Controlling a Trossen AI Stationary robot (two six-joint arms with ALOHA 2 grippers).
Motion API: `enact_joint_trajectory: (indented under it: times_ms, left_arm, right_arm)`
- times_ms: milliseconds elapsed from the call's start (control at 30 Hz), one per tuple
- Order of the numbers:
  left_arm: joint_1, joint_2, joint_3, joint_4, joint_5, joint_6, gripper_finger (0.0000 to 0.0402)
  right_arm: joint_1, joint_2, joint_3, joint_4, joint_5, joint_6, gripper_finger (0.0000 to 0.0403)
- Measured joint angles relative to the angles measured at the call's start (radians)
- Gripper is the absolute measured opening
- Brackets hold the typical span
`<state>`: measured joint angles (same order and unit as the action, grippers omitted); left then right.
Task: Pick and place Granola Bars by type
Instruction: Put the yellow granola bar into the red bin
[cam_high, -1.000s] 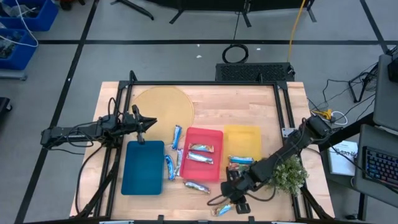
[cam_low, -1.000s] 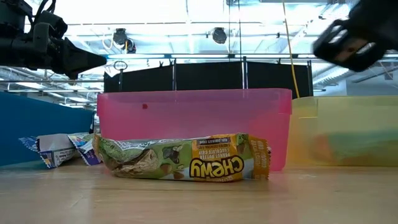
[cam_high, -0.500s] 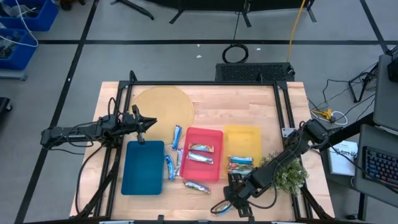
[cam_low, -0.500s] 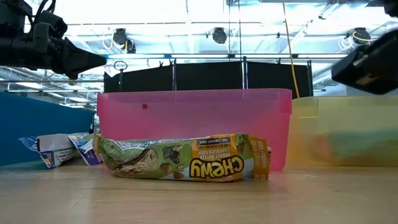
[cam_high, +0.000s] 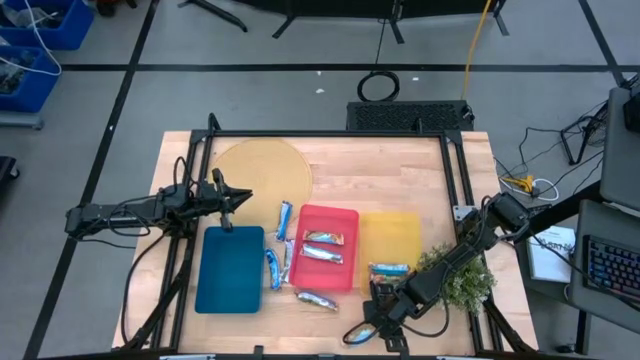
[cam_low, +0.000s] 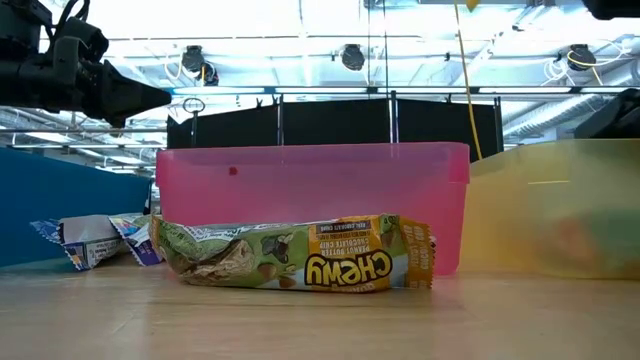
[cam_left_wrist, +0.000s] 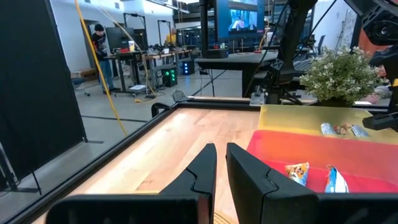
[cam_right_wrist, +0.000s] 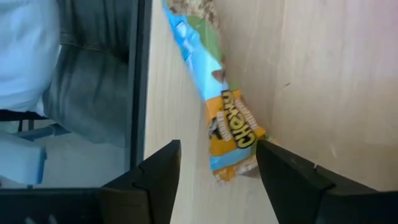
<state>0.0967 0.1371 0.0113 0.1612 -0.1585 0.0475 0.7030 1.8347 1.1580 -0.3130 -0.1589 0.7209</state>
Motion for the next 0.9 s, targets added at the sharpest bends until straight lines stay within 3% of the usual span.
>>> enact_joint_trajectory:
  times_ms: [433,900]
  left_arm:
    - [0.0,0.0,0.0,0.0,0.0,0.001,0.0047]
    - [0.0,0.0,0.0,0.0,-0.001,0.001,0.0047]
  right_arm:
    - [-0.009,0.0,-0.009,0.005,0.047,-0.06,0.0198]
    - [-0.006,0.0,-0.049,0.126,-0.082,0.013,0.0117]
